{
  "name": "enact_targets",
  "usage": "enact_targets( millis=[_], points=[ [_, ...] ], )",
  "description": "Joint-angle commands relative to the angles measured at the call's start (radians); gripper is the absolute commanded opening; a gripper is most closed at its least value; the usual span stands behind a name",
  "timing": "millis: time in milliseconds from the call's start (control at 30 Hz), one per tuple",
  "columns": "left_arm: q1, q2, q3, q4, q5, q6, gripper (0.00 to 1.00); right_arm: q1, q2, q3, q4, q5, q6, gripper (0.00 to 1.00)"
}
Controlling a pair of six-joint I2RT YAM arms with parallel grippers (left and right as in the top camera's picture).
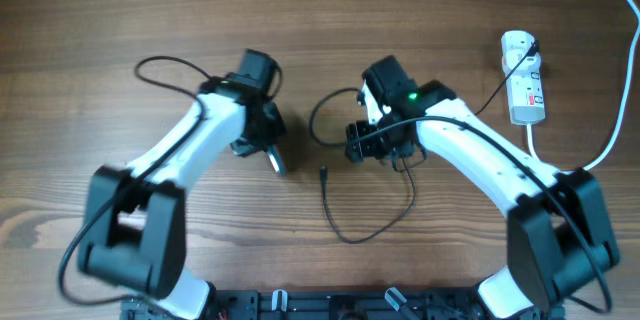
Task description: Plug charger to phone and switch on socket
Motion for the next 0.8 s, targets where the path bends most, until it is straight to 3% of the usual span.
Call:
enact_targets(
  millis=[0, 67, 133, 167, 267, 333, 433, 567, 767],
  points=[
    [0.115, -0.134, 0.0, 0.035, 0.18, 0.025, 0.04, 0.011, -0.043, 0.046, -0.019, -0.161, -0.015, 0.7],
    [0.198, -0.154, 0.0, 0.055, 0.364, 0.122, 0.04, 0.022, -0.043, 0.039, -0.014, -0.185, -0.006, 0.67],
    [0.277, -0.152, 0.0, 0.058, 0.571, 0.253, 0.04, 0.037, -0.042, 0.037, -0.003, -0.184, 0.089, 0.55],
    [0.325, -0.148, -0.001, 0.048, 0.678, 0.325, 0.04, 0.043, -0.041, 0.032, -0.003, -0.185, 0.128, 0.58],
    [0.439, -0.143, -0.001, 0.017, 0.846, 0.423, 0.04, 0.068, -0.04, 0.008, 0.041, -0.202, 0.14, 0.34],
    [0.494, -0.143, -0.001, 0.016, 0.948, 0.504, 0.04, 0.094, -0.038, -0.005, 0.064, -0.192, 0.14, 0.34],
    [0.537, -0.143, -0.015, -0.003, 1.112, 0.645, 0.04, 0.152, -0.03, -0.005, 0.061, -0.109, 0.142, 0.43],
    [0.539, -0.143, -0.035, 0.003, 1.118, 0.657, 0.04, 0.272, -0.028, -0.006, 0.064, 0.109, 0.233, 0.51],
    [0.538, -0.142, -0.036, 0.008, 1.098, 0.661, 0.04, 0.348, 0.019, -0.006, 0.066, 0.198, 0.3, 0.52]
  ],
)
